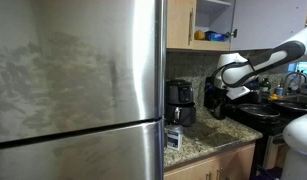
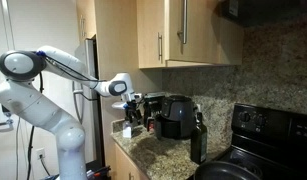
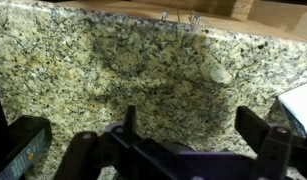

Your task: Move the salt cellar to the right

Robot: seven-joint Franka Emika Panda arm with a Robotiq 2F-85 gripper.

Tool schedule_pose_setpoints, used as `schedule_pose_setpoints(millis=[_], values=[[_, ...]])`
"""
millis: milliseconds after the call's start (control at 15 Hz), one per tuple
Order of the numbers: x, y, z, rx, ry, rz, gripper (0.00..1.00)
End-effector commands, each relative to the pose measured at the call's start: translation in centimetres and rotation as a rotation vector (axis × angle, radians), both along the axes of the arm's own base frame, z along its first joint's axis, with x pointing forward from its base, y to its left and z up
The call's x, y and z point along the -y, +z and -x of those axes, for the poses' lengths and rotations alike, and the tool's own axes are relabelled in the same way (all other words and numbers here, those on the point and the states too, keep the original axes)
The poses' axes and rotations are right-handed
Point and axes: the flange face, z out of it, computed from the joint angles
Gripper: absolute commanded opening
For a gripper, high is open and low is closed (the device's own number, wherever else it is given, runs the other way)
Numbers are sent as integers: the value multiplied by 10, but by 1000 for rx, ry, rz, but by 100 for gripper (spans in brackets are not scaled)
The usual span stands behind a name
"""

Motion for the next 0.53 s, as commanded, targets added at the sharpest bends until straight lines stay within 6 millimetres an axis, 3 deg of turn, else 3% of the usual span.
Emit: schedule_pose_setpoints(millis=[0, 133, 200, 333, 467], values=[[0, 1, 0, -1, 0, 0, 100], [0, 1, 0, -1, 0, 0, 100], [-8, -6, -12, -38, 19, 8, 100], [-50, -7, -24, -46, 175, 10, 100], [-105, 3, -30, -33, 285, 11, 100]])
